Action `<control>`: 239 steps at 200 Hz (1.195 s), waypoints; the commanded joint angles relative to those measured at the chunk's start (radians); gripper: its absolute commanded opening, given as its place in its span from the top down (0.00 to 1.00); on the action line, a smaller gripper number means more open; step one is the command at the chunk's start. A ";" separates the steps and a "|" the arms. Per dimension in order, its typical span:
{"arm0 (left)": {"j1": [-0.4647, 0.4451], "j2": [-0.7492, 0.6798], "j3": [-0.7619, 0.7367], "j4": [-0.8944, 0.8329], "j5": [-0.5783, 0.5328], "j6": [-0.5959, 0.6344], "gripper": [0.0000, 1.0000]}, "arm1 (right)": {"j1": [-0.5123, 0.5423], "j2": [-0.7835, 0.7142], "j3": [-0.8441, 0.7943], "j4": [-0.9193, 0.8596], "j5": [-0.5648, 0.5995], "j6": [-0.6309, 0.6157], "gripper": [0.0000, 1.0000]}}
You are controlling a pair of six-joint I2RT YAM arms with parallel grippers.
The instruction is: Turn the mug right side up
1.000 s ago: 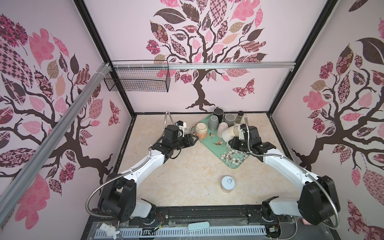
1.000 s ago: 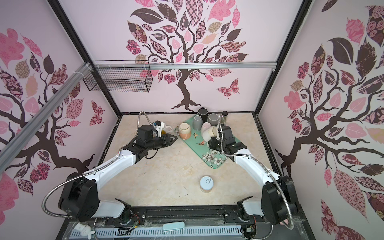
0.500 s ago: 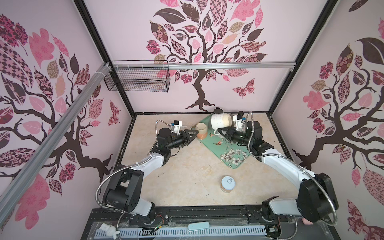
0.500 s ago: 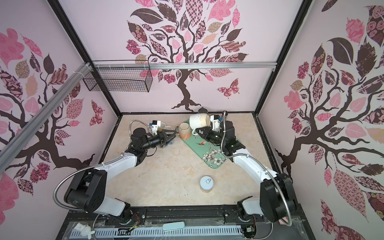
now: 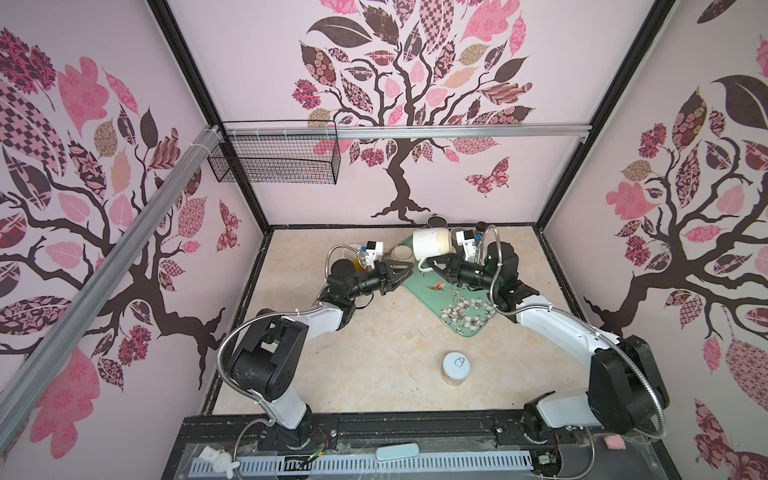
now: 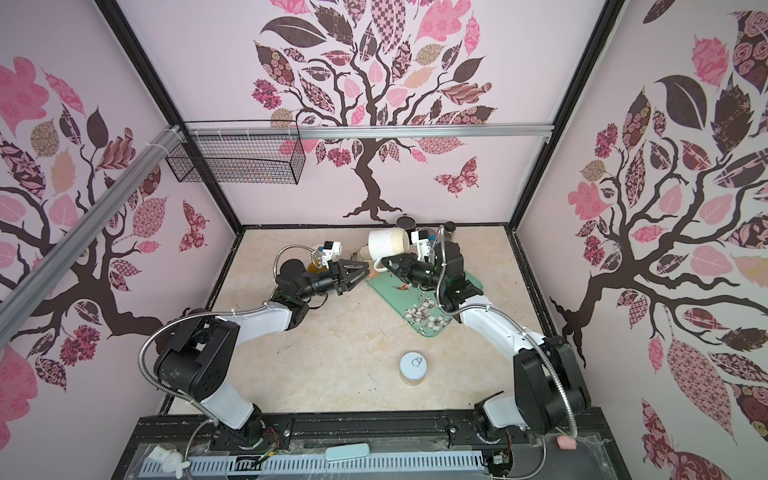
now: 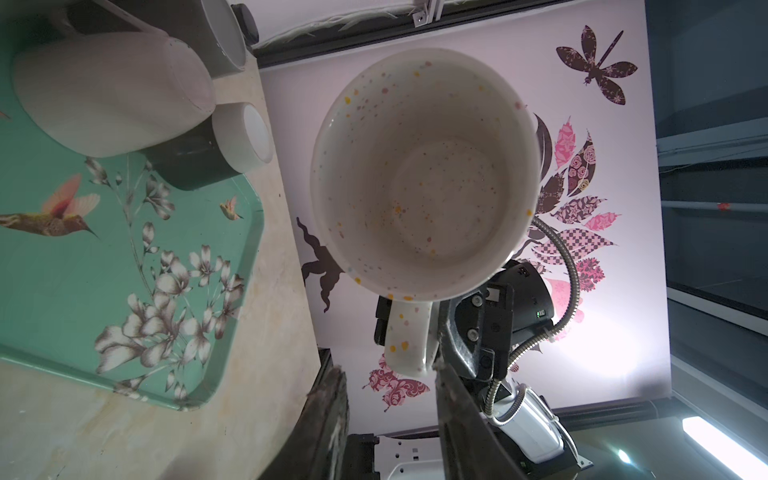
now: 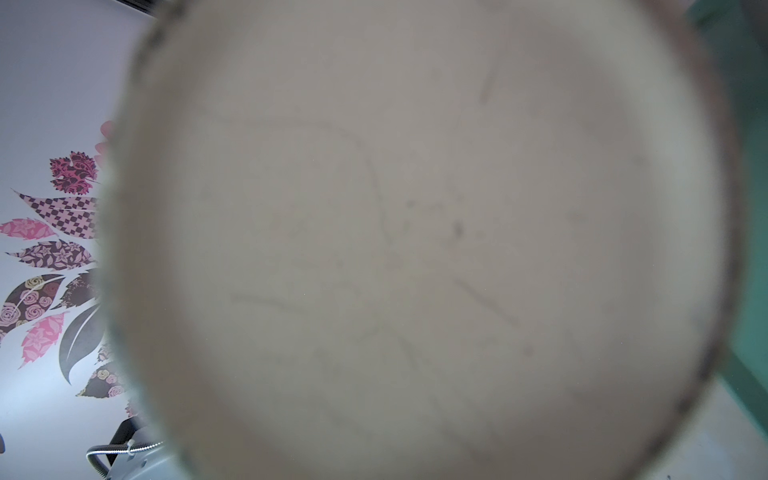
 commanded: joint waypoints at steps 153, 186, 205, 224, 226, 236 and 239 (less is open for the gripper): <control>-0.033 0.059 0.083 0.088 0.013 -0.058 0.67 | 0.041 0.040 0.051 0.191 -0.038 0.045 1.00; -0.035 0.075 0.096 0.100 0.014 -0.083 0.71 | 0.064 0.049 0.056 0.206 -0.027 0.051 1.00; -0.037 0.082 0.100 0.115 0.014 -0.100 0.73 | 0.074 0.058 0.057 0.224 -0.024 0.066 1.00; -0.038 0.094 0.101 0.145 0.012 -0.130 0.77 | 0.079 0.070 0.050 0.257 -0.021 0.094 1.00; -0.037 0.095 0.102 0.149 0.011 -0.134 0.77 | 0.079 0.070 0.050 0.259 -0.020 0.097 1.00; -0.038 0.103 0.104 0.168 0.011 -0.151 0.79 | 0.081 0.077 0.050 0.275 -0.019 0.107 1.00; -0.037 0.105 0.105 0.173 0.011 -0.155 0.79 | 0.081 0.079 0.050 0.276 -0.019 0.108 1.00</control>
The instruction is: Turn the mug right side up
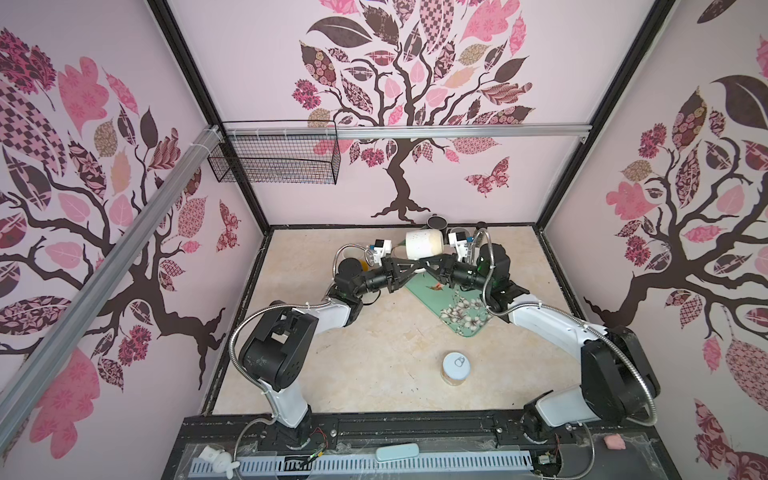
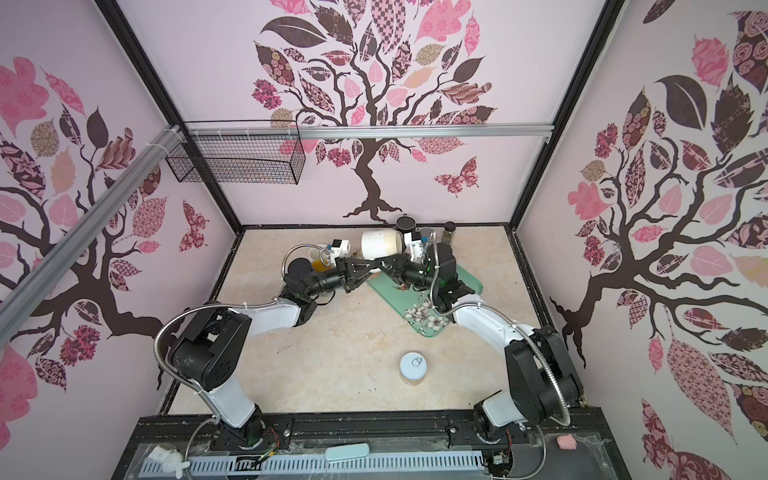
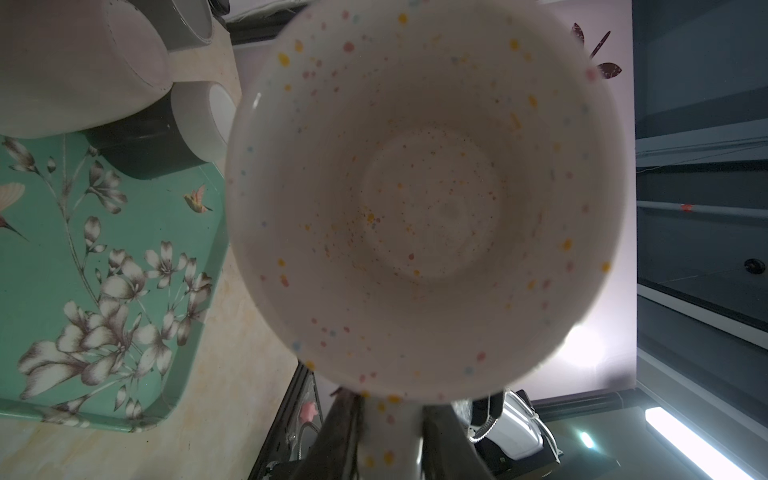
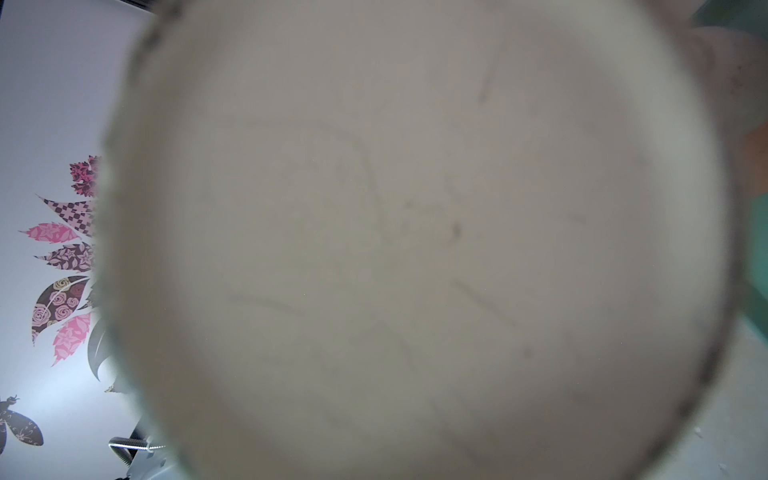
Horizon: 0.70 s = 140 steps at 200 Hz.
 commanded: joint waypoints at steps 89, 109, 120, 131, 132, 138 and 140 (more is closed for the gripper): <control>-0.009 0.041 0.049 0.101 0.013 -0.105 1.00 | 0.030 0.026 0.051 0.061 -0.006 -0.050 0.90; -0.007 0.022 0.021 0.090 0.010 -0.098 1.00 | 0.030 0.014 0.060 -0.024 0.015 -0.099 0.73; -0.004 0.008 0.002 0.074 0.009 -0.087 1.00 | 0.028 0.011 0.068 -0.062 0.020 -0.127 0.67; -0.002 -0.011 -0.021 0.043 0.008 -0.067 1.00 | 0.029 0.008 0.078 -0.108 0.023 -0.157 0.64; -0.003 -0.012 -0.022 0.039 0.009 -0.064 1.00 | 0.028 0.008 0.080 -0.113 0.023 -0.160 0.64; -0.001 -0.023 -0.039 0.019 0.008 -0.049 1.00 | 0.029 0.006 0.085 -0.141 0.028 -0.180 0.63; 0.000 -0.026 -0.044 0.014 0.008 -0.043 1.00 | 0.029 0.005 0.087 -0.147 0.029 -0.187 0.62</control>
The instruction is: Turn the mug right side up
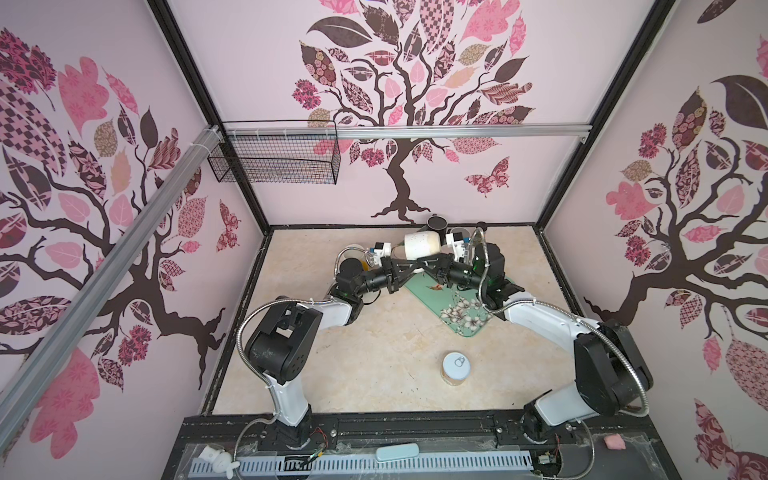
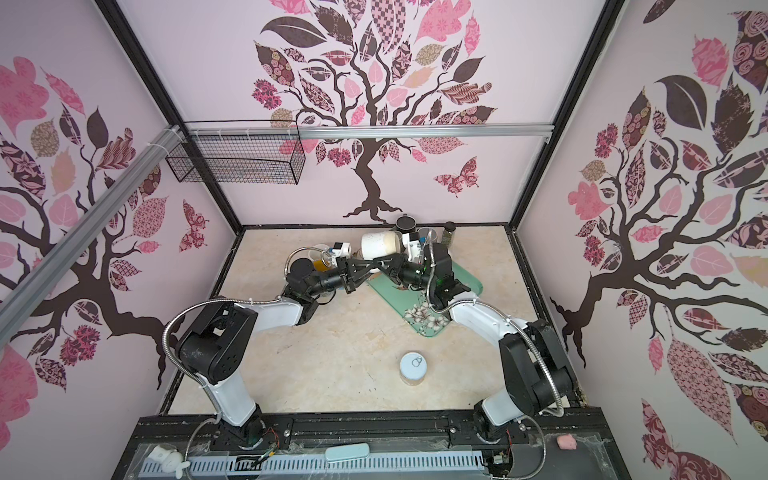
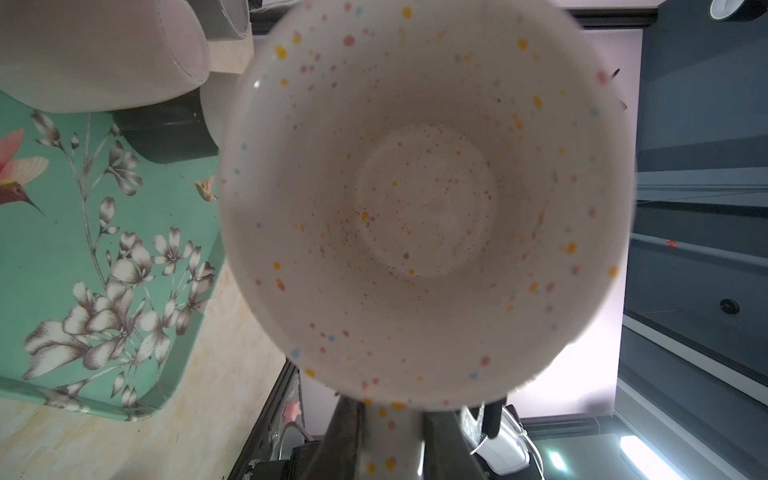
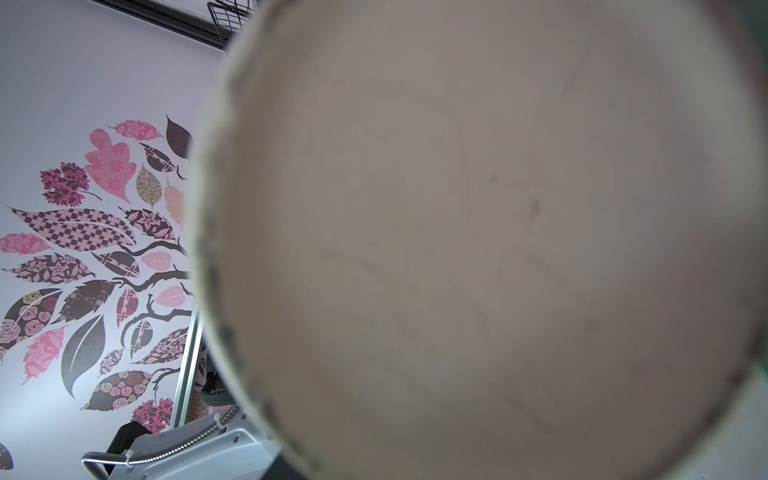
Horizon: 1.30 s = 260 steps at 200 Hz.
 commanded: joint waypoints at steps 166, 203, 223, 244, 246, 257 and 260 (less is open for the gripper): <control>-0.028 -0.542 -0.163 -1.197 -0.272 0.701 1.00 | 0.018 -0.174 0.019 -0.415 0.164 -0.399 0.53; -0.036 -0.658 -0.151 -1.530 -0.500 0.835 1.00 | 0.015 -0.188 0.007 -0.425 0.161 -0.412 0.54; -0.035 -0.690 -0.155 -1.618 -0.612 0.866 1.00 | 0.012 -0.196 0.003 -0.439 0.159 -0.418 0.54; -0.036 -0.698 -0.155 -1.627 -0.697 0.905 1.00 | 0.009 -0.203 -0.007 -0.449 0.158 -0.424 0.54; -0.036 -0.697 -0.153 -1.628 -0.706 0.910 1.00 | 0.010 -0.205 -0.007 -0.450 0.157 -0.424 0.54; -0.035 -0.680 -0.141 -1.642 -0.747 0.937 1.00 | 0.008 -0.206 -0.008 -0.457 0.155 -0.426 0.54; -0.036 -0.673 -0.134 -1.649 -0.760 0.945 1.00 | 0.009 -0.206 -0.009 -0.459 0.154 -0.426 0.54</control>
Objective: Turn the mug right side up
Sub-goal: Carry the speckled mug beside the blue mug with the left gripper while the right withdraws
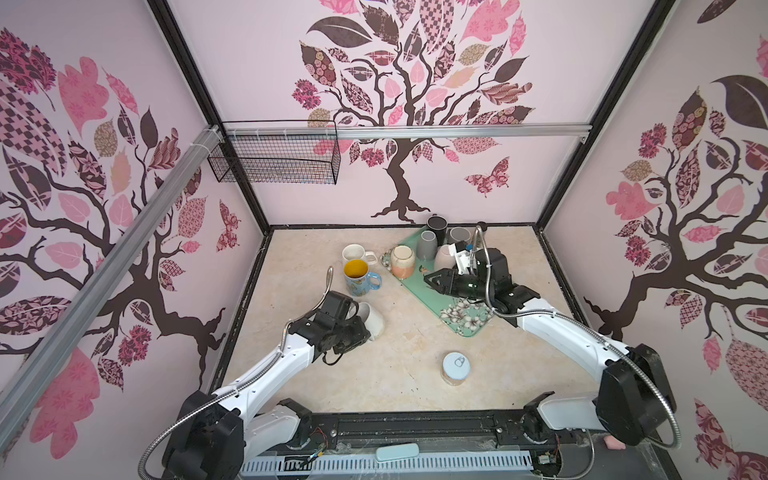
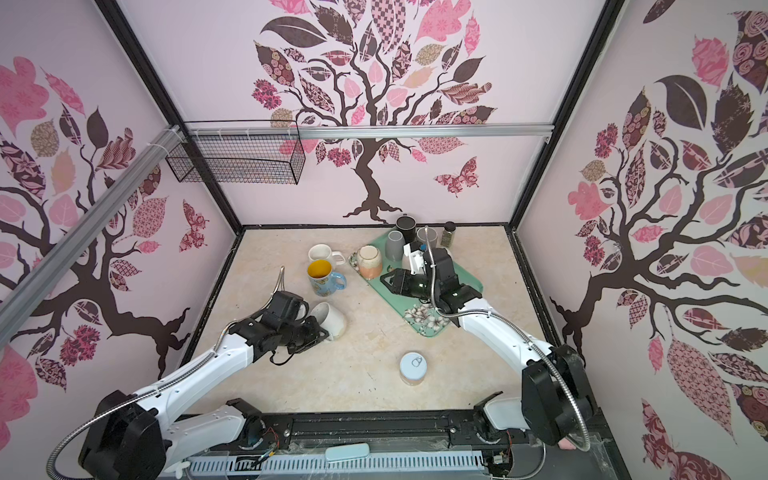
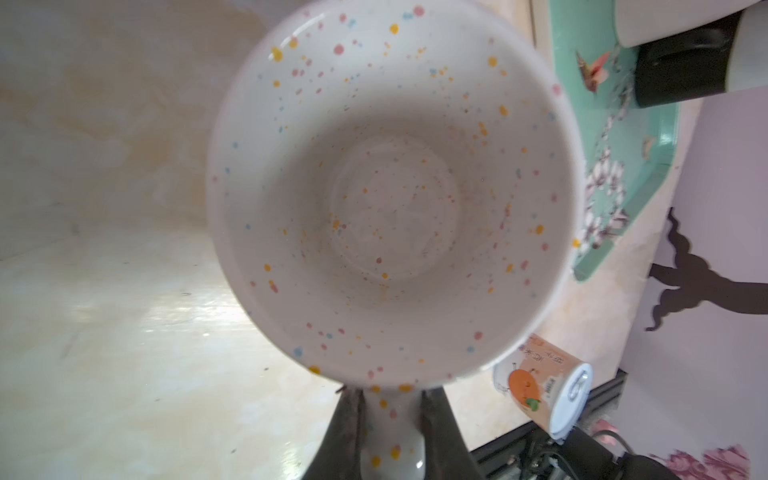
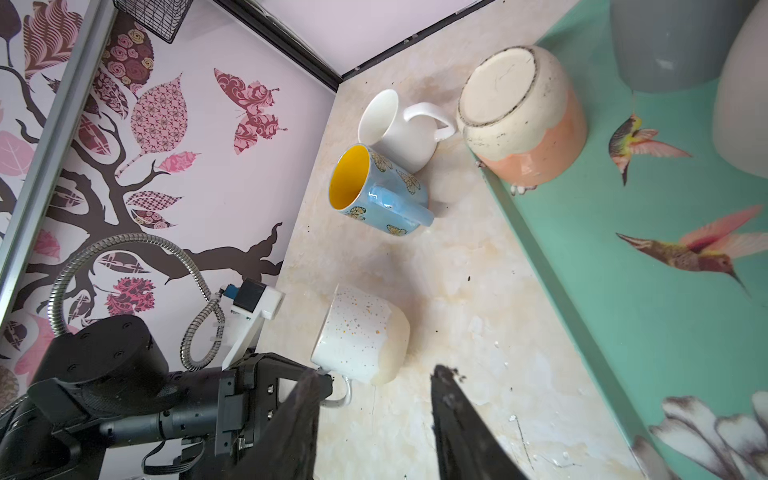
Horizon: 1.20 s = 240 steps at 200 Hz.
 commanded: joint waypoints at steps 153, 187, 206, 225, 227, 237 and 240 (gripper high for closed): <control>-0.014 0.139 0.170 0.006 -0.306 0.094 0.78 | -0.019 -0.005 -0.004 -0.070 -0.016 -0.063 0.54; -0.013 0.110 0.152 0.035 -0.257 0.068 0.67 | -0.019 0.005 -0.005 -0.071 -0.019 -0.057 0.54; -0.014 0.096 0.144 0.044 -0.228 0.054 0.65 | -0.019 0.008 -0.006 -0.070 -0.021 -0.049 0.54; -0.013 0.069 0.144 0.034 -0.233 0.038 0.64 | -0.019 0.007 -0.012 -0.065 -0.021 -0.041 0.54; -0.014 0.064 0.143 0.031 -0.237 0.037 0.63 | -0.019 0.007 -0.011 -0.065 -0.021 -0.041 0.54; -0.007 0.036 0.146 0.012 -0.257 0.042 0.63 | -0.019 0.007 -0.012 -0.067 -0.019 -0.041 0.54; -0.004 0.029 0.146 0.009 -0.260 0.046 0.63 | -0.020 0.007 -0.012 -0.068 -0.018 -0.042 0.55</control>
